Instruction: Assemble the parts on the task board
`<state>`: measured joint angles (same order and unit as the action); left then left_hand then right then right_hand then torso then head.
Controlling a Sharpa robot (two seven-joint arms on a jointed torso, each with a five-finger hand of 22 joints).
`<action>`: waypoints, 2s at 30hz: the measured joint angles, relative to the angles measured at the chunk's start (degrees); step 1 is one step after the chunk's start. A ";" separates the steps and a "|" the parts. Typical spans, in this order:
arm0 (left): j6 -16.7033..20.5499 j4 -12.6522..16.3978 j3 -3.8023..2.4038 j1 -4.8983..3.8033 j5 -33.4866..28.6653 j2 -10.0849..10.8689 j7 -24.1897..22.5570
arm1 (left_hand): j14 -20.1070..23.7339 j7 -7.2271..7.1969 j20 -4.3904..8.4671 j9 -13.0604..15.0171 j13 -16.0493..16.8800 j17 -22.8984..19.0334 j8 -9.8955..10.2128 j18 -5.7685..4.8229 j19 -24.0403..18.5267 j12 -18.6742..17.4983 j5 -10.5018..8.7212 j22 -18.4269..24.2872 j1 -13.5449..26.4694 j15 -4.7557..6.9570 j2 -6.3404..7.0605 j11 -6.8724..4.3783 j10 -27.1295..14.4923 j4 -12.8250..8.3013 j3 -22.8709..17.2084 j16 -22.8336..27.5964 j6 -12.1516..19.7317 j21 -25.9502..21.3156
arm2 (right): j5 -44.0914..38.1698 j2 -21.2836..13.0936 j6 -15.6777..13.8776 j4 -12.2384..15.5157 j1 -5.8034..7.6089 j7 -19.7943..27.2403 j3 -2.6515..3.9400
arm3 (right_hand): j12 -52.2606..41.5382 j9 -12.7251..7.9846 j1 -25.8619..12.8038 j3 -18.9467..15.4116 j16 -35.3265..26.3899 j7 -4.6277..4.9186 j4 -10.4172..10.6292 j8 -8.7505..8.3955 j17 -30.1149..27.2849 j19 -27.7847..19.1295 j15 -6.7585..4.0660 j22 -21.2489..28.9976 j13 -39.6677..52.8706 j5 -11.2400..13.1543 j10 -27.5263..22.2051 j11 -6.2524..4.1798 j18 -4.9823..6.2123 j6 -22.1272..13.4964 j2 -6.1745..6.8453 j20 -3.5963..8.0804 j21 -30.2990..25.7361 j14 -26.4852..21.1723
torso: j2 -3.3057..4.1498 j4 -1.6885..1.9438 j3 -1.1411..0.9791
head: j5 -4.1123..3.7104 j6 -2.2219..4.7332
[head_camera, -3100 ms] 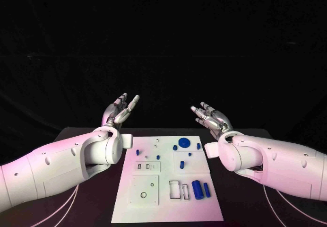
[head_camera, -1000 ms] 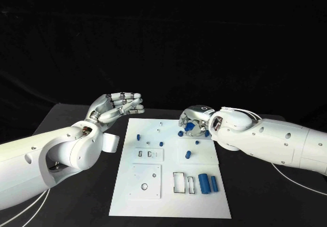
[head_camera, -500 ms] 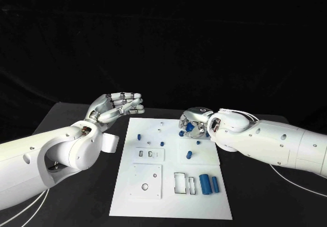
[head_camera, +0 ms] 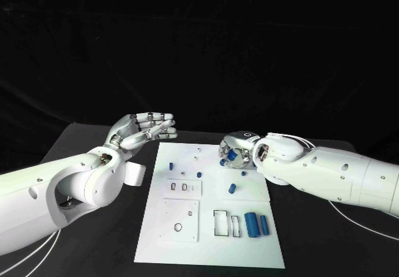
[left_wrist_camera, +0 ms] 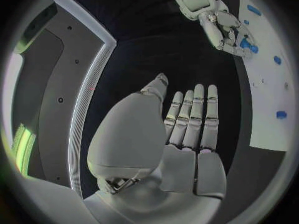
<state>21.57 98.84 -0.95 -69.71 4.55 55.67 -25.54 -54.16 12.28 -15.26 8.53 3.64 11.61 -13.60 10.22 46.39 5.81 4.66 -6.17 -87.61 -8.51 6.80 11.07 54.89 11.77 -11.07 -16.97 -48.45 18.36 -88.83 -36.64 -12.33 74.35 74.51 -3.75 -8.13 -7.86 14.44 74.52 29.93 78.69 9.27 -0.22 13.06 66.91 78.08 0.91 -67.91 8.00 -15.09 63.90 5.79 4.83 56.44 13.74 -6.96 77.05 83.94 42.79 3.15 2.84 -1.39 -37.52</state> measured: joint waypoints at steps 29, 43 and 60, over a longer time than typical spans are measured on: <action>-0.14 0.28 -0.03 -0.28 -0.41 0.44 0.34 | 0.00 0.00 0.00 0.01 -0.01 0.06 0.00 0.00 0.00 -0.21 0.00 0.08 0.00 0.00 0.00 0.00 0.00 0.00 0.00 0.00 0.00 0.00 | 0.46 0.25 -5.58 -0.29 -0.46 -0.10 -0.05 | -2.62 3.51 -0.02 3.73 1.14 -2.38 0.97 4.48 -0.34 4.72 -1.66 -7.05 1.22 4.57 6.34 -2.64 -1.78 4.43 -2.75 1.64 6.26 -0.01 | 0.47 -0.07 -0.03 | 0.38 -0.54; -0.14 -0.10 -0.03 -0.32 -0.47 0.56 0.67 | 0.00 0.00 -0.21 -0.12 -0.01 0.11 0.39 0.00 0.21 -0.49 0.00 0.21 0.00 0.00 0.00 0.21 -0.21 0.00 0.00 0.23 0.43 0.00 | 0.62 3.15 -15.08 -1.05 -0.47 -1.26 0.01 | -2.88 3.51 0.07 4.00 1.14 -2.59 0.69 5.66 -1.04 4.72 -1.86 -7.04 1.84 4.84 6.95 -2.84 -1.79 4.62 -2.97 1.64 6.26 0.19 | 0.62 0.01 0.04 | 0.42 0.03; -0.33 -0.37 -0.04 -0.44 -0.50 0.14 0.90 | 0.00 0.00 -0.21 -0.14 -0.01 0.14 0.40 0.00 0.21 -0.76 0.00 0.23 0.00 0.00 0.00 0.42 -0.42 0.00 0.00 0.22 0.42 -0.22 | 0.95 9.89 -18.55 -6.85 -0.76 -3.76 0.07 | -2.87 3.51 -0.16 3.99 1.13 -2.63 0.69 5.99 -1.14 4.58 -2.05 -7.03 2.08 6.49 7.07 -2.96 -1.79 4.65 -3.22 1.77 6.26 -0.01 | 0.95 0.18 0.18 | 0.54 0.21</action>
<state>21.25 98.47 -0.99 -70.15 4.05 55.81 -24.64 -54.16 12.27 -15.46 8.39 3.64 11.75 -13.20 10.22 46.60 5.05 4.66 -5.94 -87.60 -8.51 6.80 11.49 54.47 11.77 -11.07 -16.74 -48.03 18.13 -87.87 -26.75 -30.89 67.50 73.75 -7.51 -8.06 -10.74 17.96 74.36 33.91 79.82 6.64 0.47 19.05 65.77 82.66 -1.14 -74.93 10.08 -8.60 70.97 2.82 3.04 61.09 10.52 -5.19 83.31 83.93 43.74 3.33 3.02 -0.85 -37.32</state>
